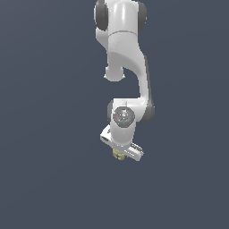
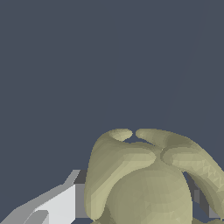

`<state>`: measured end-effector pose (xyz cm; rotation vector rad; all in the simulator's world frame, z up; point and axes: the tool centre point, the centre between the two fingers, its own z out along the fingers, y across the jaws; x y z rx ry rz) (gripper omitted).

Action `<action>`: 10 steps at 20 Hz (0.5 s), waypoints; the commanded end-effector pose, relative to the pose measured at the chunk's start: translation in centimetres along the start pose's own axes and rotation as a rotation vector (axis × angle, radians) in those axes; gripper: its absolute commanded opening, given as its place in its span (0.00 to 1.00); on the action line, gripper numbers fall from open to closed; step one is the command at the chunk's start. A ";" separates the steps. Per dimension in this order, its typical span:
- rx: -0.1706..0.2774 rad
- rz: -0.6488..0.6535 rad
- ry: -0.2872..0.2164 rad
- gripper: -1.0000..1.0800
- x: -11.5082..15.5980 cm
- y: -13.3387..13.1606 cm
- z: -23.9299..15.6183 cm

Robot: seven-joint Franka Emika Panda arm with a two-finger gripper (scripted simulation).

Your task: Pick up the object and move it to a goal position.

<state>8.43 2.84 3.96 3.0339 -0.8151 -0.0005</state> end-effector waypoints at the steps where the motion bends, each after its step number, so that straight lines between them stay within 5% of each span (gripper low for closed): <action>1: 0.000 0.000 0.000 0.00 -0.6 0.4 0.0; 10: 0.000 -0.001 0.000 0.00 -4.3 2.6 -0.1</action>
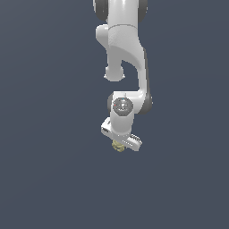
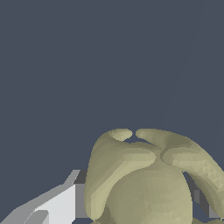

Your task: Pick up the object and move it to a goal position.

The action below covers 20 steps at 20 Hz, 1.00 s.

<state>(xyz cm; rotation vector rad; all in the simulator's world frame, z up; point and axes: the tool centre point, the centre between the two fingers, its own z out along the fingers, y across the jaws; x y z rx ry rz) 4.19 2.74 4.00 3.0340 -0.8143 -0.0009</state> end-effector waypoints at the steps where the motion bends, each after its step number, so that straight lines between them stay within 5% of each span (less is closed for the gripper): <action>1: 0.000 0.000 0.000 0.00 -1.2 0.7 0.0; 20: 0.000 0.000 0.000 0.00 -9.7 6.0 -0.1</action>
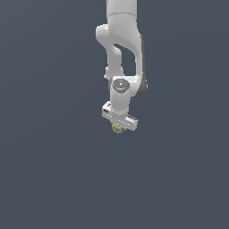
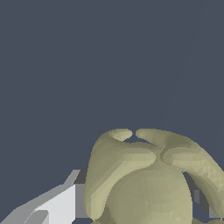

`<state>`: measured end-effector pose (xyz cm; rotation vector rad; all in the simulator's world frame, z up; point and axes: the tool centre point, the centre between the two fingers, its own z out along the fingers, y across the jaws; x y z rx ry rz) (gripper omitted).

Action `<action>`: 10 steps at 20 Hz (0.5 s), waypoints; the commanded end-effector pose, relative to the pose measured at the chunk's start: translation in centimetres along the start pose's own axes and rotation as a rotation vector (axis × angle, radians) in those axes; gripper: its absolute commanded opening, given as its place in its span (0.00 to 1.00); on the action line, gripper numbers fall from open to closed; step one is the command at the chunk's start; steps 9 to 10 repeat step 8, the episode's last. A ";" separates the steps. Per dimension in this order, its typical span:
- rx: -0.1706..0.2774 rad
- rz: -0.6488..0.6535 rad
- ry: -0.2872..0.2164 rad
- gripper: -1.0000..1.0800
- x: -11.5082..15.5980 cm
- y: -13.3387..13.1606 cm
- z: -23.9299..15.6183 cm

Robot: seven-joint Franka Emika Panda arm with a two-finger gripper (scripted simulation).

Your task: Pick up the object and move it to a goal position.

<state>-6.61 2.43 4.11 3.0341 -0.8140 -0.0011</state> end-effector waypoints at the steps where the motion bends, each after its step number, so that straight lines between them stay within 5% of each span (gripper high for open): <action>1: 0.000 0.000 0.000 0.00 -0.7 0.4 0.0; 10: 0.000 0.000 0.000 0.00 -1.4 0.9 0.0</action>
